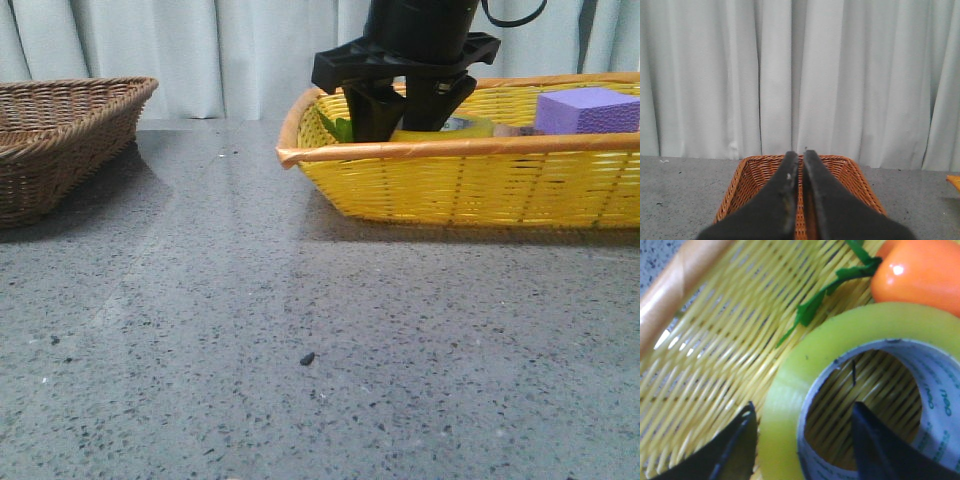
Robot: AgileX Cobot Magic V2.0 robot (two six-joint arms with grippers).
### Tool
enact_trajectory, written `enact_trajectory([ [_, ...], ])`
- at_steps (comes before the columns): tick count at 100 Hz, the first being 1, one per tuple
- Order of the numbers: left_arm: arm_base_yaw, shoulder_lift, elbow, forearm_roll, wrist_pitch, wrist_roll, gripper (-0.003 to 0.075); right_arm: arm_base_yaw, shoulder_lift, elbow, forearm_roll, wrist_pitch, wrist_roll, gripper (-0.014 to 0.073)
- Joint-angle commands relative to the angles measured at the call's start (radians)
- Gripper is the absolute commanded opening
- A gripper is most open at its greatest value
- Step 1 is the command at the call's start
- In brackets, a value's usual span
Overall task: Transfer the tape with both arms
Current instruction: 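Lower the right gripper into the yellow basket and grasp the yellow tape roll, then lift the tape roll with the right gripper and set it beside the brown basket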
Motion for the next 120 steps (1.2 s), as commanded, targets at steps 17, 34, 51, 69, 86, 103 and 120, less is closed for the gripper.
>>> enact_trajectory([
  [17, 0.002, 0.012, -0.038, -0.005, -0.08, -0.01, -0.0021, 0.001, -0.05, -0.035, -0.014, -0.013, -0.027, 0.0149],
  [34, 0.002, 0.012, -0.038, -0.005, -0.08, -0.01, -0.0021, 0.001, -0.05, -0.035, -0.014, -0.013, -0.027, 0.0064],
  [51, 0.002, 0.012, -0.038, -0.005, -0.08, -0.01, -0.0021, 0.001, -0.05, -0.035, -0.014, -0.013, -0.027, -0.0003],
  [69, 0.002, 0.012, -0.038, -0.005, -0.08, -0.01, -0.0021, 0.001, -0.05, -0.039, -0.014, -0.013, -0.027, -0.0038],
  [86, 0.002, 0.012, -0.038, -0.005, -0.08, -0.01, -0.0021, 0.001, -0.058, -0.088, -0.014, 0.026, -0.027, -0.0038],
  [103, 0.002, 0.012, -0.038, -0.005, -0.08, -0.01, -0.0021, 0.016, -0.063, -0.209, -0.014, 0.112, -0.027, -0.0038],
  [120, 0.002, 0.012, -0.038, -0.005, -0.08, -0.01, -0.0021, 0.08, -0.063, -0.344, -0.014, 0.157, -0.027, -0.0038],
])
